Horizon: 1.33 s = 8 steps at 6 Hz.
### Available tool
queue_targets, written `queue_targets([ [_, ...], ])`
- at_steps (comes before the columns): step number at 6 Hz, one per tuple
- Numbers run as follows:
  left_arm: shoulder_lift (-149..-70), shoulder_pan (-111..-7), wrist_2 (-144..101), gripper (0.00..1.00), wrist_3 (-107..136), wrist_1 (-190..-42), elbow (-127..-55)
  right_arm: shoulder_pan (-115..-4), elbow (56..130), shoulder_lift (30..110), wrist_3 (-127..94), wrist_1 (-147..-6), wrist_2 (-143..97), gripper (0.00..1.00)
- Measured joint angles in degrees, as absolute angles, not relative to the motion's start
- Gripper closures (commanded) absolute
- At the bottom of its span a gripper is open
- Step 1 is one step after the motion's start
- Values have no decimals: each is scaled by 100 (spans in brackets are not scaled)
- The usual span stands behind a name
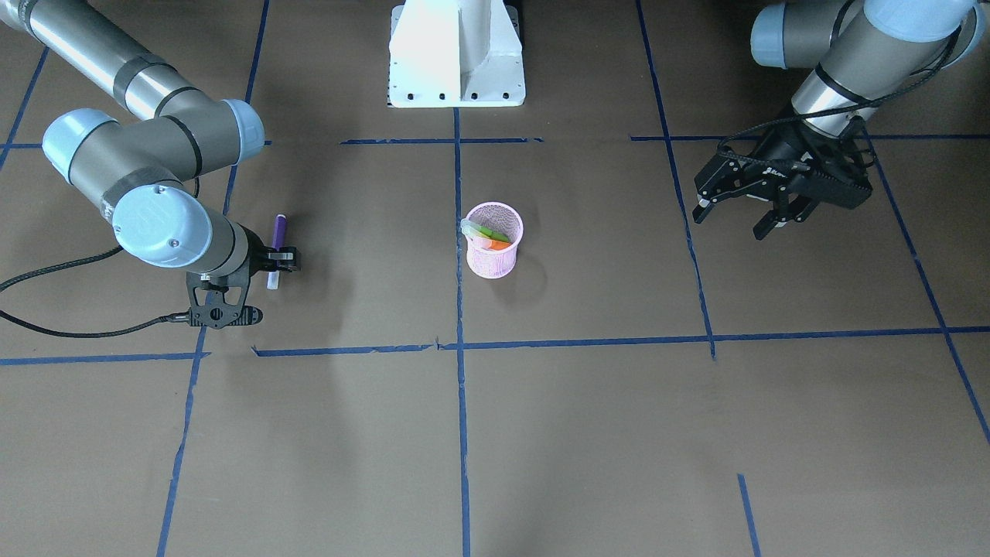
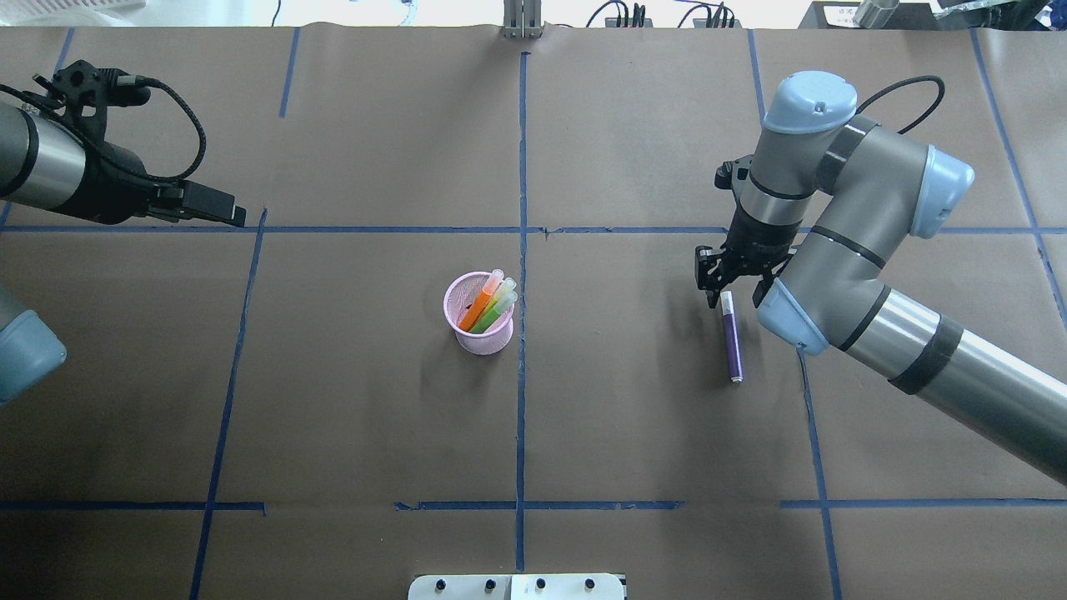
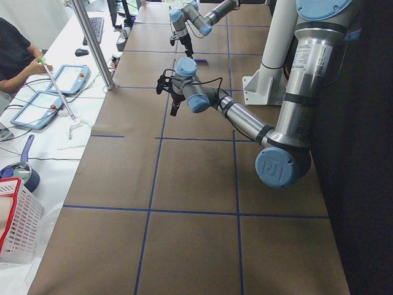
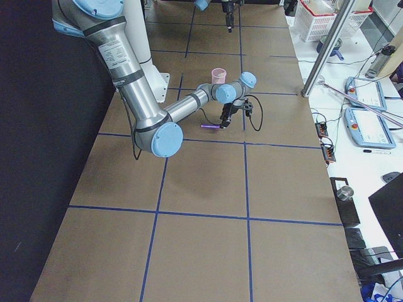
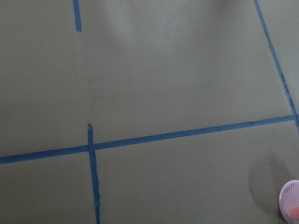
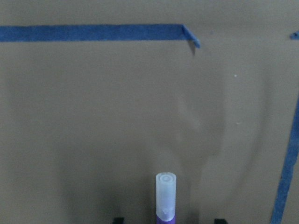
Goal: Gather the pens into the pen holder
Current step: 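Lower the right gripper onto the purple marker and grasp it while the left arm withdraws, then lift the purple marker with the right gripper and carry it over the cup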
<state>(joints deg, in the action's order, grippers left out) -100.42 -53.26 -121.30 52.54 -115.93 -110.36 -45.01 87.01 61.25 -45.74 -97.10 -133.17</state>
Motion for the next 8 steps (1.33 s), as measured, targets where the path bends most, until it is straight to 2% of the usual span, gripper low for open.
queue_targets([
  [2, -10043, -5325, -12126, 0, 5276, -11599, -11039, -4351, 8674, 6184, -4579, -9704, -13316, 37],
  [3, -10046, -5320, -12122, 0, 5278, -11601, -11039, -4322, 8665, 6190, -4579, -9703, -13316, 55],
  [4, -10046, -5319, -12123, 0, 5275, -11602, -11039, -4303, 8663, 6191, -4581, -9705, -13315, 68],
  [5, -10046, -5318, -12127, 0, 5271, -11604, -11039, -4294, 8663, 6192, -4586, -9712, -13324, 98],
  [8, -10050, -5317, -12129, 0, 5267, -11613, -11039, -4336, 8677, 6192, -4577, -9706, -13524, 100],
])
